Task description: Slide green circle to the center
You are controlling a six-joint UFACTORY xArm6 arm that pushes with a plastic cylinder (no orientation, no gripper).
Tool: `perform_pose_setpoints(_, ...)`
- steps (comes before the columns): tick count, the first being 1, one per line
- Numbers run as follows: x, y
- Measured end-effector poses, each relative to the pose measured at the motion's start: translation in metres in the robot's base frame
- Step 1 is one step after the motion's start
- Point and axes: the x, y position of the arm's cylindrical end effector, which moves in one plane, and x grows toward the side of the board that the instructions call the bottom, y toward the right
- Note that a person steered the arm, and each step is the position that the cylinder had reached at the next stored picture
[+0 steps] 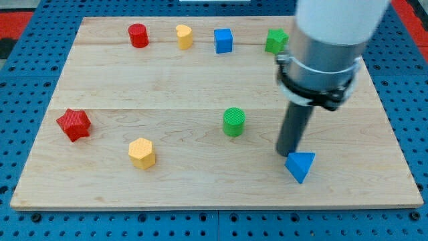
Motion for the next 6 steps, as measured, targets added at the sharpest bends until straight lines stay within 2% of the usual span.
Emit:
perform_pose_setpoints(2, -0.009, -0.059)
perform_pose_setpoints(6, -0.101, -0.056)
